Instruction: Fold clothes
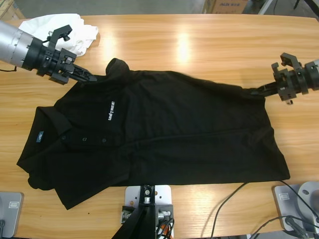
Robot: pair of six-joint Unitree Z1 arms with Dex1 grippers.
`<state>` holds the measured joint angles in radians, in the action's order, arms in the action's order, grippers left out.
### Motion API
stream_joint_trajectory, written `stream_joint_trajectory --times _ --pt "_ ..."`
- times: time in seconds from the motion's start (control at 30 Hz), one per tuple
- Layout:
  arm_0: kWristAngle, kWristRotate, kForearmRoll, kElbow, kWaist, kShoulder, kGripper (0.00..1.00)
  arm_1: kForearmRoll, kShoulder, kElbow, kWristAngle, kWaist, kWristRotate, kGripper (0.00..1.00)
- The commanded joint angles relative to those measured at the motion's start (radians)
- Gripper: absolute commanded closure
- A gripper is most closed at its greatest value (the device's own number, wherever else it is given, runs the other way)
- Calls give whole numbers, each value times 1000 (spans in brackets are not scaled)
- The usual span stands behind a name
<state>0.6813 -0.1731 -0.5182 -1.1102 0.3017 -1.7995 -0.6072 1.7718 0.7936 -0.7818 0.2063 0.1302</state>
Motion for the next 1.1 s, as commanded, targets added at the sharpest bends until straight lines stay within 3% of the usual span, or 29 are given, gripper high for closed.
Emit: stream_joint_trajectory --times 0.03,0.27,0.47,0.67,1.1 --pt "56 44 -81 70 -1 100 1000 -133 -101 -35 43 -8 25 1000" --pt "81 151 -286 80 10 146 1000 -228 -54 -22 87 -8 25 1000" --pt "19 221 -380 88 7 138 1000 -340 -116 -12 122 -14 36 1000" --pt "-27 269 -493 17 -6 139 1000 -462 -136 22 177 -31 63 1000" --pt "-164 322 -745 -58 -5 269 1000 -374 -60 24 206 -32 151 1000"
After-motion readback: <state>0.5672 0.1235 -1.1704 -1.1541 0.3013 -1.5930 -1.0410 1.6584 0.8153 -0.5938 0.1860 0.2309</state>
